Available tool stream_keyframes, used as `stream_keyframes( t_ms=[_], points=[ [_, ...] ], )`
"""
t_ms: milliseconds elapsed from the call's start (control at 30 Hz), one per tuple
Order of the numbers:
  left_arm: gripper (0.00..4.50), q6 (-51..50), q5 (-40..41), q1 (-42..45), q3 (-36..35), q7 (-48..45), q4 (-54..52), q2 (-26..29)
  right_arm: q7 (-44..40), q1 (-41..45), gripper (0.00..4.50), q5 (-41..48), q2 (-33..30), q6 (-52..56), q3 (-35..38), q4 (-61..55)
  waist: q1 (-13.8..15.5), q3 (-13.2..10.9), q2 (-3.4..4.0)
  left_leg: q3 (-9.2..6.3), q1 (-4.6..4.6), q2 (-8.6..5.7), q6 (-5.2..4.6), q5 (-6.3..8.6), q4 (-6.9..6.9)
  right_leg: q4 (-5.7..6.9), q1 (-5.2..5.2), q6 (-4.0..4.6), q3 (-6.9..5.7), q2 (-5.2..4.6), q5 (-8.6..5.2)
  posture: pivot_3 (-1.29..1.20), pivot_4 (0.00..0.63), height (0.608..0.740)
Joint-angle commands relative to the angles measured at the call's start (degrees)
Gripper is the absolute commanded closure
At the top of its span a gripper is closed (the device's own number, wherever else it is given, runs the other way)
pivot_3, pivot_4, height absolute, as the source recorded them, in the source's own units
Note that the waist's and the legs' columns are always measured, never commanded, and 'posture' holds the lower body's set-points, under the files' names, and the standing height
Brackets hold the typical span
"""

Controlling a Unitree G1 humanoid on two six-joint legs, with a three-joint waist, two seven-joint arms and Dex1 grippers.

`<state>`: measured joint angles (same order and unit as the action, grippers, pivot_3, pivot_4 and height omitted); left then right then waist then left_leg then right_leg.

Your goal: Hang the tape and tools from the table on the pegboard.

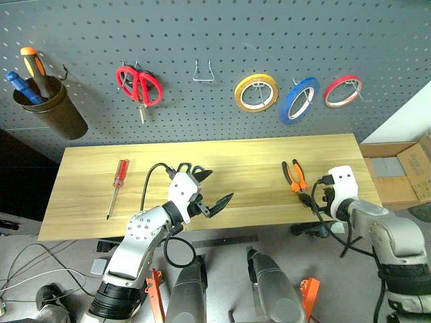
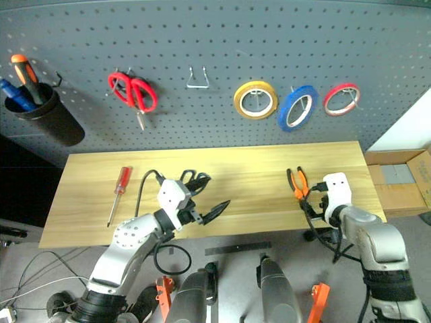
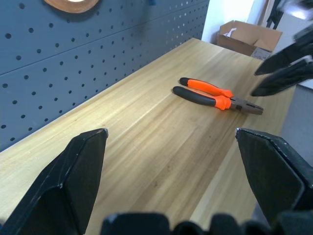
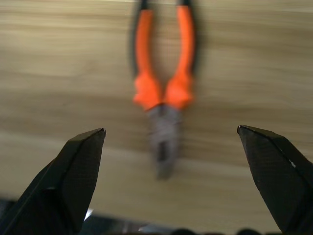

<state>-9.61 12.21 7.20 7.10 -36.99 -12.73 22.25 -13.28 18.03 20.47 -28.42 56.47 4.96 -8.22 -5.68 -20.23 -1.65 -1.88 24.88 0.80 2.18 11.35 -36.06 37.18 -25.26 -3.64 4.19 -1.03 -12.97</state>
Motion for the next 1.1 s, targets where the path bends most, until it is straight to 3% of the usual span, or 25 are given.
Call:
stream_keyframes(
  t_ms=[33,367,833,1100],
  points=[
    [0.0,0.04,-0.02,-1.37,0.35,-0.16,-3.18,0.34,1.0,3.76,0.01,-2.31,1.32,-1.16,-1.52,1.5,0.03,0.0,0.0,0.01,0.01,0.0,0.0,0.0,0.01,-0.02,0.0,0.0,0.0,0.0,0.0,-0.1,0.367,0.74],
    [0.0,-0.69,-0.05,-1.93,0.45,0.15,-4.06,0.26,0.21,7.99,0.01,-6.53,3.22,-1.09,-6.27,6.43,0.96,-0.01,-0.02,-0.02,0.17,-0.05,0.05,0.07,0.07,-0.19,-0.03,-0.12,0.03,-0.17,-0.09,-0.11,0.368,0.74],
    [0.0,-2.1,0.29,-2.52,0.33,0.0,-5.36,1.19,0.58,11.61,0.01,-10.27,4.06,1.12,-5.87,13.76,0.87,-0.02,-0.03,0.03,0.15,-0.05,0.05,0.07,0.07,-0.16,-0.04,-0.12,0.06,-0.08,-0.09,-0.09,0.377,0.74],
    [0.0,-2.95,0.27,-2.7,0.55,0.11,-6.04,1.18,-0.87,14.16,0.01,-12.99,4.66,-3.2,-7.57,22.44,0.86,-0.02,-0.03,0.04,0.14,-0.06,0.05,0.07,0.04,-0.15,-0.04,-0.13,0.06,-0.07,-0.08,-0.08,0.381,0.74]
  ],
)
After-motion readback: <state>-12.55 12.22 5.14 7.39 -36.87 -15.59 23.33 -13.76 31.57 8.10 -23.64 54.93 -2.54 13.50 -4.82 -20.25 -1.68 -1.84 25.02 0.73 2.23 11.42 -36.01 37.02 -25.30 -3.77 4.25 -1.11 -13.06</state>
